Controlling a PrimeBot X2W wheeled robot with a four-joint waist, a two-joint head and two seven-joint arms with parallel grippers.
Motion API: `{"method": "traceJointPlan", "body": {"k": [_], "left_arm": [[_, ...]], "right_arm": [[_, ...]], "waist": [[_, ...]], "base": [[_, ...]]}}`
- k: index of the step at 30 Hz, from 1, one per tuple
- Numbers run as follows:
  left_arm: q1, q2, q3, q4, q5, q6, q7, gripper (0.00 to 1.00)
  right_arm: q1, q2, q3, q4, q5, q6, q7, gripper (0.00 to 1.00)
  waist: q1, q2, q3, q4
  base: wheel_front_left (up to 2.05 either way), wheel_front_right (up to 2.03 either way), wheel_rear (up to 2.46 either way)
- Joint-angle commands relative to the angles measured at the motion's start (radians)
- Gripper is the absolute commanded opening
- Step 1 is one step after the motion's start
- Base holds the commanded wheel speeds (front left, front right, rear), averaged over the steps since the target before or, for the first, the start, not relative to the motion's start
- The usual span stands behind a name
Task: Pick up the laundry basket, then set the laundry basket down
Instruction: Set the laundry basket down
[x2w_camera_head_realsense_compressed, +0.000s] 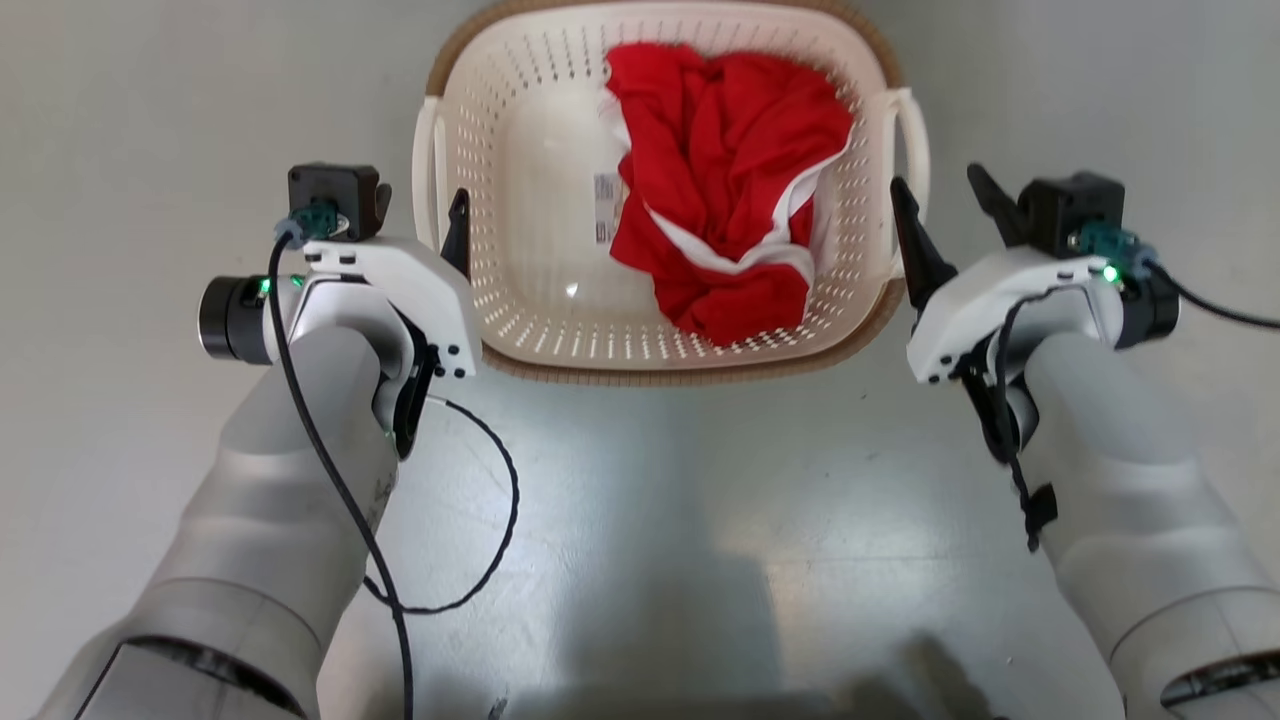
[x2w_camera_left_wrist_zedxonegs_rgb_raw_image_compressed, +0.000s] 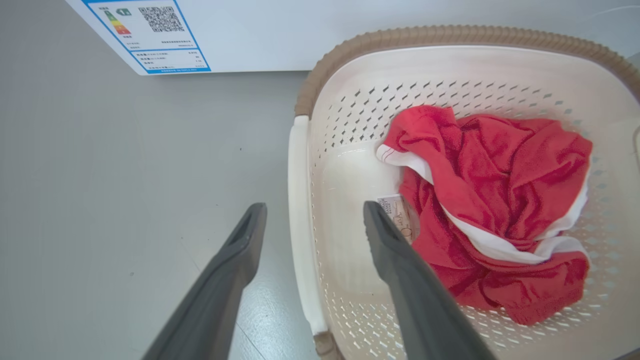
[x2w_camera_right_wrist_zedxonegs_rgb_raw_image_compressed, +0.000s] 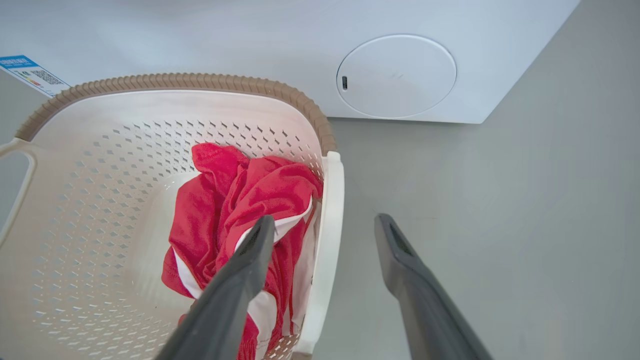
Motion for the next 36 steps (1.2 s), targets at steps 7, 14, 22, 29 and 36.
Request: {"method": "traceJointPlan", "body": {"k": [7, 14, 22, 29, 36], "left_arm": [[0.100, 0.045, 0.059, -0.079, 0.008, 0.010, -0.006, 1.00], [0.216, 0.057, 0.123, -0.191, 0.030, 0.022, -0.006, 1.00], [0.347, 0.049, 0.210, -0.329, 0.072, 0.027, -0.006, 1.00], [0.458, 0.041, 0.285, -0.432, 0.115, 0.012, -0.006, 1.00], [0.586, 0.033, 0.364, -0.534, 0.158, 0.006, -0.006, 1.00]], "right_arm": [[0.103, 0.021, 0.006, -0.041, 0.017, 0.006, -0.026, 1.00], [0.223, 0.021, -0.037, -0.208, -0.008, 0.006, -0.027, 1.00], [0.355, 0.021, -0.084, -0.355, -0.051, 0.006, -0.027, 1.00], [0.434, 0.021, -0.114, -0.434, -0.078, 0.006, -0.027, 1.00], [0.521, 0.021, -0.126, -0.497, -0.103, 0.006, -0.027, 1.00]], "waist": [[0.0000, 0.0000, -0.114, -0.017], [0.0000, 0.0000, -0.233, -0.025], [0.0000, 0.0000, -0.359, -0.016], [0.0000, 0.0000, -0.459, -0.006], [0.0000, 0.0000, -0.566, 0.000]], "base": [[0.00, 0.00, 0.00], [0.00, 0.00, 0.00], [0.00, 0.00, 0.00], [0.00, 0.00, 0.00], [0.00, 0.00, 0.00]]}}
